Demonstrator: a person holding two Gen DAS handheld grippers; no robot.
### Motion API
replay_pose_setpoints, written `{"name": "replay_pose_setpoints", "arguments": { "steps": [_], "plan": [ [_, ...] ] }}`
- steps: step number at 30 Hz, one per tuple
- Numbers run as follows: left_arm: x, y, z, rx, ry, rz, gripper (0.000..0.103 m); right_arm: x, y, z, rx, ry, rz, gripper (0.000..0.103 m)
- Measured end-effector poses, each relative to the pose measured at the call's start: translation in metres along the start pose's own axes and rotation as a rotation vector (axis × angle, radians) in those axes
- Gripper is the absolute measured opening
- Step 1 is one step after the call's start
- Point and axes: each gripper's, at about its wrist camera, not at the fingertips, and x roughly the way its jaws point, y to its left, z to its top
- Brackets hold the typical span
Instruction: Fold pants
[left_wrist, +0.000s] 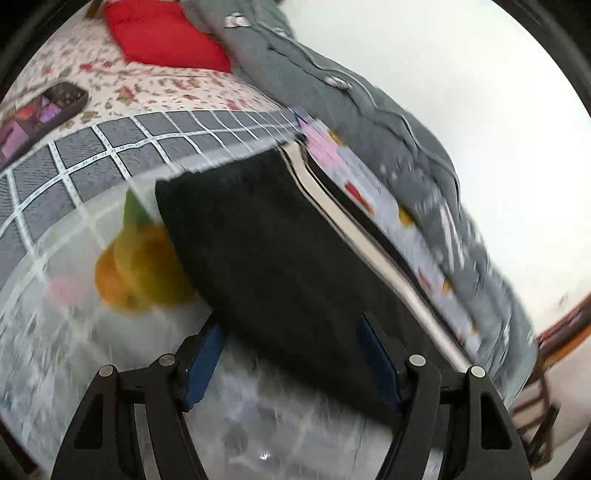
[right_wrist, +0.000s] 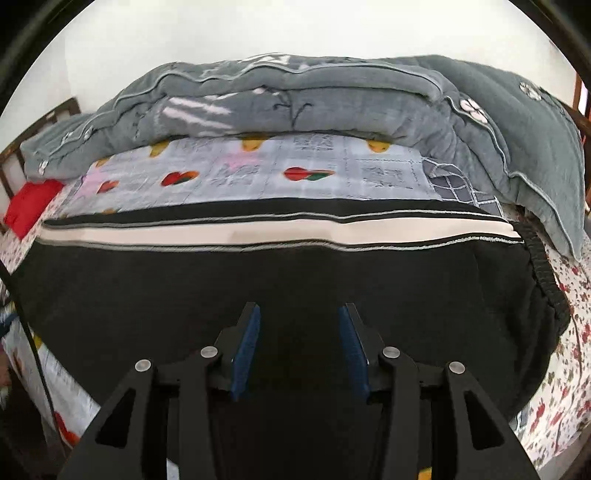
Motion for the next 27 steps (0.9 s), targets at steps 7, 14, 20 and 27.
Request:
{"name": "replay_pose_setpoints", "arguments": {
  "steps": [7, 14, 20, 27],
  "plan": [
    [0.018, 0.016, 0.043, -0.063, -0.047, 0.110, 0.031, -0.021, 0.025, -0.016, -0.002, -0.003, 0.024, 0.044],
    [0.010, -0.023, 0.048, 0.140, -0.105, 0.313, 0.015, -0.029, 0.024, -0.033, 0.039, -0.004, 0.019, 0.044],
    [-0.011, -0.132, 0.030, 0.425, -0.195, 0.335, 0.013, -0.037, 0.006, -0.046, 0.081, -0.028, 0.001, 0.044],
    [0.007, -0.285, -0.063, 0.773, -0.124, 0.154, 0.012, -0.060, -0.038, -0.059, 0.156, -0.073, -0.047, 0.044]
  ]
}}
